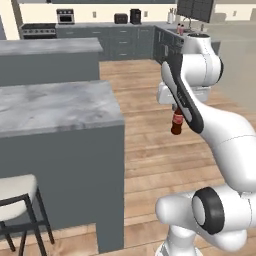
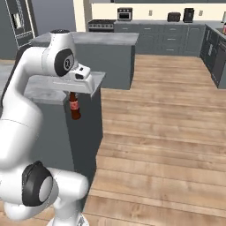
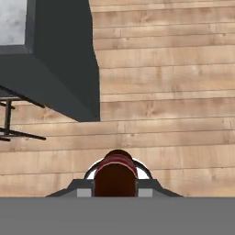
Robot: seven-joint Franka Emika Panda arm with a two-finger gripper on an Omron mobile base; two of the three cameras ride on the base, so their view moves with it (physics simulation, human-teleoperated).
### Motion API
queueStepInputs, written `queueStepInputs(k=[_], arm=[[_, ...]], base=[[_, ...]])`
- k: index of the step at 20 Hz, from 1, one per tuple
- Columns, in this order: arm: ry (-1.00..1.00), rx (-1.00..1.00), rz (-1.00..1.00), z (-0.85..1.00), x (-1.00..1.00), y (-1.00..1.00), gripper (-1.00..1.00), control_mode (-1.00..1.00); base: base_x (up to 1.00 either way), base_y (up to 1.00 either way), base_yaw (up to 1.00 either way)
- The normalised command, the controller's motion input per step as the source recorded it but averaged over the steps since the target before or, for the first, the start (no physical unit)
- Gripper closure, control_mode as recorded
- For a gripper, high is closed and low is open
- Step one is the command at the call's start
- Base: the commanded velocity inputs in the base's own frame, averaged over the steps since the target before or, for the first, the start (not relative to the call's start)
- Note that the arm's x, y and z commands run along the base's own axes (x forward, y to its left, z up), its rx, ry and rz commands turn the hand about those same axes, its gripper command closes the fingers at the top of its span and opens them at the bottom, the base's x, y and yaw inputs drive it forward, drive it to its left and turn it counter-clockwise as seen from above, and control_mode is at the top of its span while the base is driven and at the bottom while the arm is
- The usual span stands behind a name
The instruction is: Place the large bottle from the dining counter next to the other large bottle outside the sink, and place the small bottle from the dining counter next to the other small bottle inside the sink.
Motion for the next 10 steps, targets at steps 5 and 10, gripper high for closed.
queueStepInputs(k=[5,10], arm=[[0.00,0.00,0.00,0.00,0.00,0.00,1.00,1.00],[0.00,0.00,0.00,0.00,0.00,0.00,1.00,1.00]], base=[[0.13,-1.00,0.00],[0.52,-0.97,0.00]])
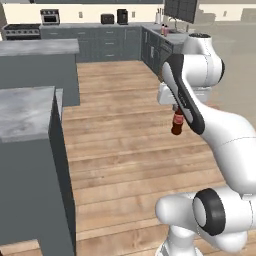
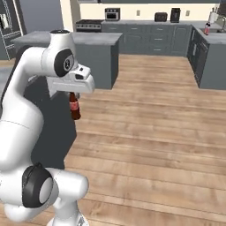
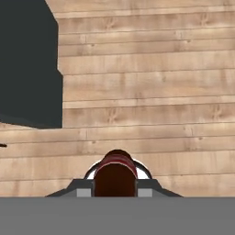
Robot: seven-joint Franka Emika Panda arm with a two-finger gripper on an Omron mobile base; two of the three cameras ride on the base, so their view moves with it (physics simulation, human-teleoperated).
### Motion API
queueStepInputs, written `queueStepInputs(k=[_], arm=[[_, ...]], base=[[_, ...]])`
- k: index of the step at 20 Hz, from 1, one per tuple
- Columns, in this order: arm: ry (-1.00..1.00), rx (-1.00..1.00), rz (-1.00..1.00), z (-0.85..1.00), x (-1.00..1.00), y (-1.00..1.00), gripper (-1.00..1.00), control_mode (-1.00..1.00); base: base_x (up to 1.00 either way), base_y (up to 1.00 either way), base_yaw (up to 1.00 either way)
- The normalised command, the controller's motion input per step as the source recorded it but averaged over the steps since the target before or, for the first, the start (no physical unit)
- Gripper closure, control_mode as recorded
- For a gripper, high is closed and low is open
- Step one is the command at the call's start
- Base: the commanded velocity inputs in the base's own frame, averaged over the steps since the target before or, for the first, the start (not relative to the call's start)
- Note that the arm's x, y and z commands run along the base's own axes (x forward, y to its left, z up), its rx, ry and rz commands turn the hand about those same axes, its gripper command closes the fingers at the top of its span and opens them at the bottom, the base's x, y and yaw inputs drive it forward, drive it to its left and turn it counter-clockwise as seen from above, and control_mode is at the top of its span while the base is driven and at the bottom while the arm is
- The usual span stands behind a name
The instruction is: Place the large bottle from the dining counter next to the other large bottle outside the sink, and place the small bottle from the dining counter next to the other small bottle inside the sink.
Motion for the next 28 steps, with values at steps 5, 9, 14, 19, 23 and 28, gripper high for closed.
queueStepInputs(k=[5,9,14,19,23,28], arm=[[0.00,0.00,0.00,0.00,0.00,0.00,1.00,1.00],[0.00,0.00,0.00,0.00,0.00,0.00,1.00,1.00],[0.00,0.00,0.00,0.00,0.00,0.00,1.00,1.00],[0.00,0.00,0.00,0.00,0.00,0.00,1.00,1.00],[0.00,0.00,0.00,0.00,0.00,0.00,1.00,1.00],[0.00,0.00,0.00,0.00,0.00,0.00,1.00,1.00]], base=[[0.97,-0.65,0.05],[1.00,-0.52,0.11],[1.00,-0.36,0.12],[1.00,-0.40,0.11],[1.00,-0.43,0.09],[1.00,-0.46,0.09]])
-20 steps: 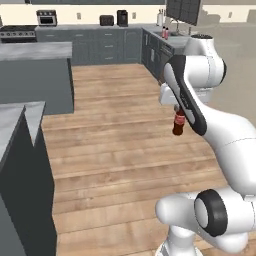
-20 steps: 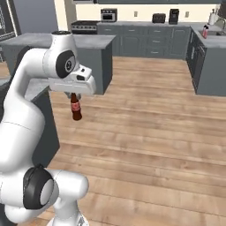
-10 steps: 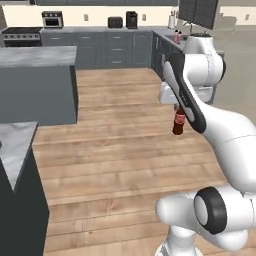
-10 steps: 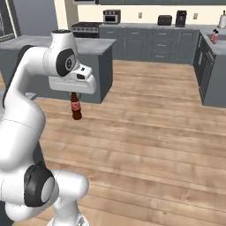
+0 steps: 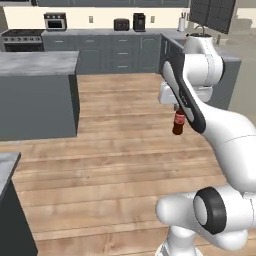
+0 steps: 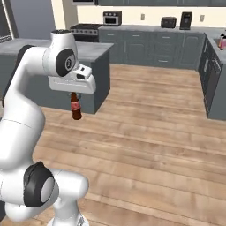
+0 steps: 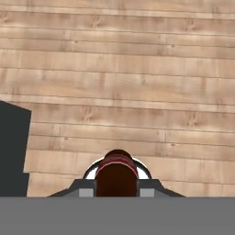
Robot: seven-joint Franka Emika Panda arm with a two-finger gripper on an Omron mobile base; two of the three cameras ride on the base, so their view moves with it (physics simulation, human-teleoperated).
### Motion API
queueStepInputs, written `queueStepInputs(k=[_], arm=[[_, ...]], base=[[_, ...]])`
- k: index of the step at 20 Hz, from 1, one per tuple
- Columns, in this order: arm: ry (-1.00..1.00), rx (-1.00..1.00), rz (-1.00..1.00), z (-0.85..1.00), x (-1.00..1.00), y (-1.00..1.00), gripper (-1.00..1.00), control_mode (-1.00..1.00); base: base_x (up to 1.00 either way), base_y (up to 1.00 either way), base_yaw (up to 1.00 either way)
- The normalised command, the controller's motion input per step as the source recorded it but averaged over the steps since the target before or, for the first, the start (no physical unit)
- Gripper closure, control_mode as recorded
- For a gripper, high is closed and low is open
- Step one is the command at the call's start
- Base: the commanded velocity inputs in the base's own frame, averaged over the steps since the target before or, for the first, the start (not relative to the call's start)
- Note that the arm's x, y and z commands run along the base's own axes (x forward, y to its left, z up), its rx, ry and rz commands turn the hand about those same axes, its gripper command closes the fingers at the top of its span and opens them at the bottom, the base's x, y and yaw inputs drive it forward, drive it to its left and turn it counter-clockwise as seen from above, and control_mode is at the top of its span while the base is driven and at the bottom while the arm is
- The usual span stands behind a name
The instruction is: Place the large bottle from the dining counter next to the other large bottle outside the sink, and place the small bottle from the dining counter next to the other small bottle inside the sink.
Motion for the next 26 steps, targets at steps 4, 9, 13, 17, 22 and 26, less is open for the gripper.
queueStepInputs(k=[4,9,13,17,22,26], arm=[[0.00,0.00,0.00,0.00,0.00,0.00,1.00,1.00],[0.00,0.00,0.00,0.00,0.00,0.00,1.00,1.00],[0.00,0.00,0.00,0.00,0.00,0.00,1.00,1.00],[0.00,0.00,0.00,0.00,0.00,0.00,1.00,1.00],[0.00,0.00,0.00,0.00,0.00,0.00,1.00,1.00],[0.00,0.00,0.00,0.00,0.00,0.00,1.00,1.00]], base=[[1.00,-0.53,0.06],[1.00,-0.58,0.06],[1.00,-0.53,0.04],[1.00,-0.37,0.02],[1.00,-0.24,0.01],[1.00,-0.28,0.01]])
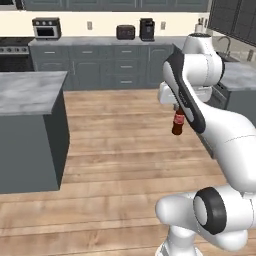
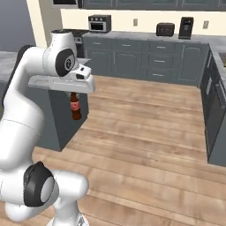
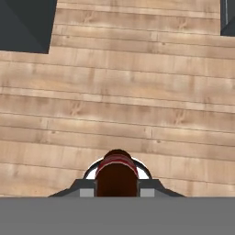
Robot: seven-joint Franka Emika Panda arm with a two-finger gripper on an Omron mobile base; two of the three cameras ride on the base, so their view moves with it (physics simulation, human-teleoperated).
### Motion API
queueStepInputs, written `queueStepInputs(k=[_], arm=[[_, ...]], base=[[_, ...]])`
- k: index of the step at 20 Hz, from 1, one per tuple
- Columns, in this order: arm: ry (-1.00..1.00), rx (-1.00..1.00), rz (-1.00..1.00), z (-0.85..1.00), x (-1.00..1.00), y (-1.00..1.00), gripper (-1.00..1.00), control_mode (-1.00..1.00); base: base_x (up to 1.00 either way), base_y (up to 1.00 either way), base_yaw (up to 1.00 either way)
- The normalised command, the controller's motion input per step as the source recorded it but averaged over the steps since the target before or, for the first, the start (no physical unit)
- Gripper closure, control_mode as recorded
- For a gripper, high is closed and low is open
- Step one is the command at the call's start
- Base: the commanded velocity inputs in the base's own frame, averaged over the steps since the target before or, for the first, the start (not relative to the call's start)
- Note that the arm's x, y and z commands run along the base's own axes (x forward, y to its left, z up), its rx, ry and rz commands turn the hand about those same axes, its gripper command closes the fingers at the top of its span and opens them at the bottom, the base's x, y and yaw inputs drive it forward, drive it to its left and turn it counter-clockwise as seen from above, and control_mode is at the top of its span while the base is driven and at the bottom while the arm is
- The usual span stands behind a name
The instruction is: Place the large bottle from the dining counter next to the other large bottle outside the sink, and place the small bottle from the dining counter next to the other small bottle inside the sink.
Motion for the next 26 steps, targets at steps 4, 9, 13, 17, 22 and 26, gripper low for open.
queueStepInputs(k=[4,9,13,17,22,26], arm=[[0.00,0.00,0.00,0.00,0.00,0.00,1.00,1.00],[0.00,0.00,0.00,0.00,0.00,0.00,1.00,1.00],[0.00,0.00,0.00,0.00,0.00,0.00,1.00,1.00],[0.00,0.00,0.00,0.00,0.00,0.00,1.00,1.00],[0.00,0.00,0.00,0.00,0.00,0.00,1.00,1.00],[0.00,0.00,0.00,0.00,0.00,0.00,1.00,1.00]], base=[[1.00,-0.34,0.01],[1.00,-0.35,0.01],[1.00,-0.35,0.00],[1.00,-0.33,0.00],[1.00,-0.34,0.00],[1.00,-0.39,0.00]])
